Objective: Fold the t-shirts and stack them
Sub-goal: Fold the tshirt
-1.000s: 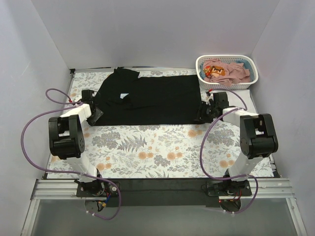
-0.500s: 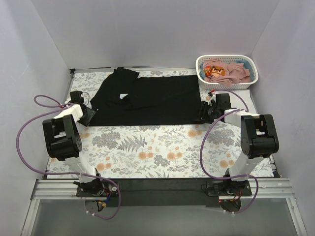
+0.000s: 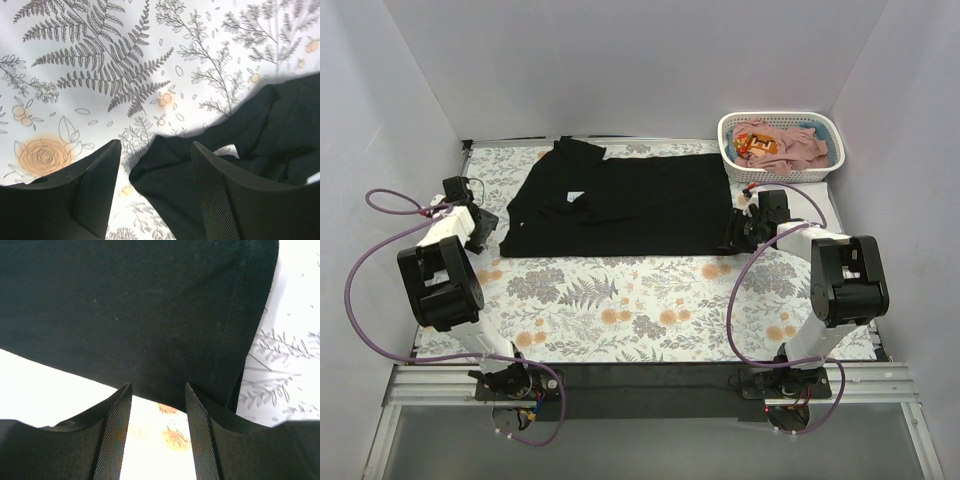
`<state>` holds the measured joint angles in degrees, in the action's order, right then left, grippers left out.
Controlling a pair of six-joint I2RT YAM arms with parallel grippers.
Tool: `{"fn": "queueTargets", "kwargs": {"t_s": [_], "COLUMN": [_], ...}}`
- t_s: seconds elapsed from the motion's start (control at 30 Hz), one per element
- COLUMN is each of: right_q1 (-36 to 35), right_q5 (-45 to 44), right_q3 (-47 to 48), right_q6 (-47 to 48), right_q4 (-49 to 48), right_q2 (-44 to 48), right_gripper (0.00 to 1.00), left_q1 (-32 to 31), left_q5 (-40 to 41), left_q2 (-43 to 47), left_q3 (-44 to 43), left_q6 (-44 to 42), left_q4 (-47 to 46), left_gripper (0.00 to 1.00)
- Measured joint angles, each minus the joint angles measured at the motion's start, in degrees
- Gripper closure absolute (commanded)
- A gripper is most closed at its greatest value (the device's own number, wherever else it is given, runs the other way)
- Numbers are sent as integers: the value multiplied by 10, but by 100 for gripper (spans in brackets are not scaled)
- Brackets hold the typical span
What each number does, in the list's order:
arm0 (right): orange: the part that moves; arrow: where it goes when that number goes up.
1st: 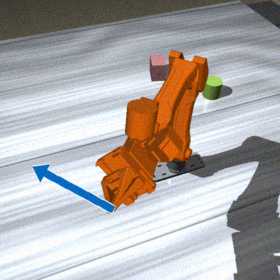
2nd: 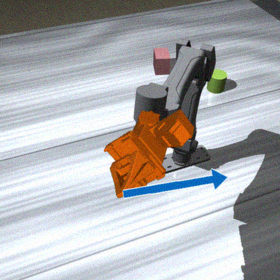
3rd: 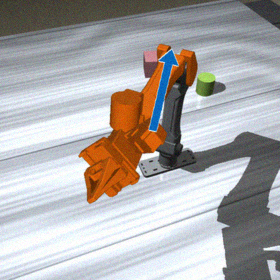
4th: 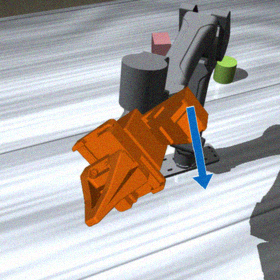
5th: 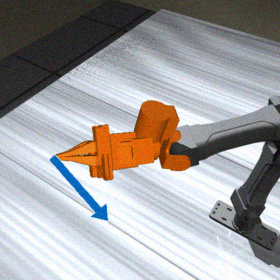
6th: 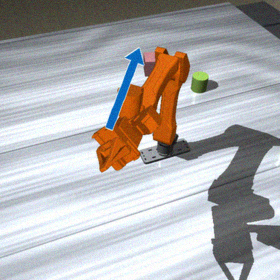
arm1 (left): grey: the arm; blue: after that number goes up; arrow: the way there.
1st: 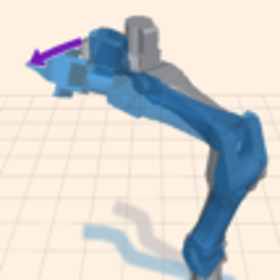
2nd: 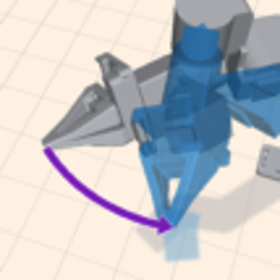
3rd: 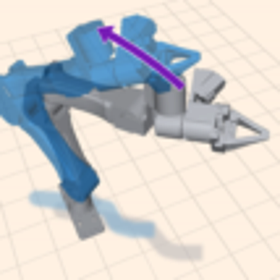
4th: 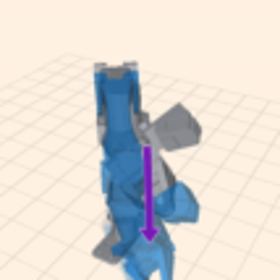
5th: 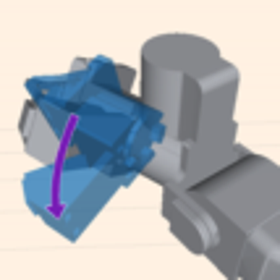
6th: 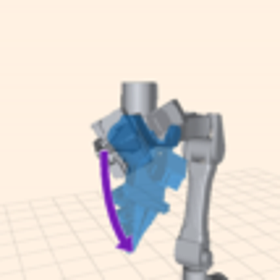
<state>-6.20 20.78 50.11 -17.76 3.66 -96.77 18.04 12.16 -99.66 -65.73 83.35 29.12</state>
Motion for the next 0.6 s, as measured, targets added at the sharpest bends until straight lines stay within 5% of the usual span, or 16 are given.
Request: {"fn": "queueTargets", "kwargs": {"t_s": [0.27, 0.43, 0.6], "right_q1": [-33, -73, -105], "right_q5": [-52, -64, -76], "right_q3": [16, 40, 69], "right_q6": [15, 15, 17], "right_q4": [64, 77, 78], "right_q2": [22, 23, 6], "right_gripper": [46, 45, 45], "left_q1": [-67, -156, -163], "left_q5": [-14, -33, -42], "left_q2": [60, 41, -5], "left_q3": [-1, -8, -7], "left_q6": [-26, -47, -56], "left_q4": [15, 14, 7], "left_gripper": [48, 52, 52]}}
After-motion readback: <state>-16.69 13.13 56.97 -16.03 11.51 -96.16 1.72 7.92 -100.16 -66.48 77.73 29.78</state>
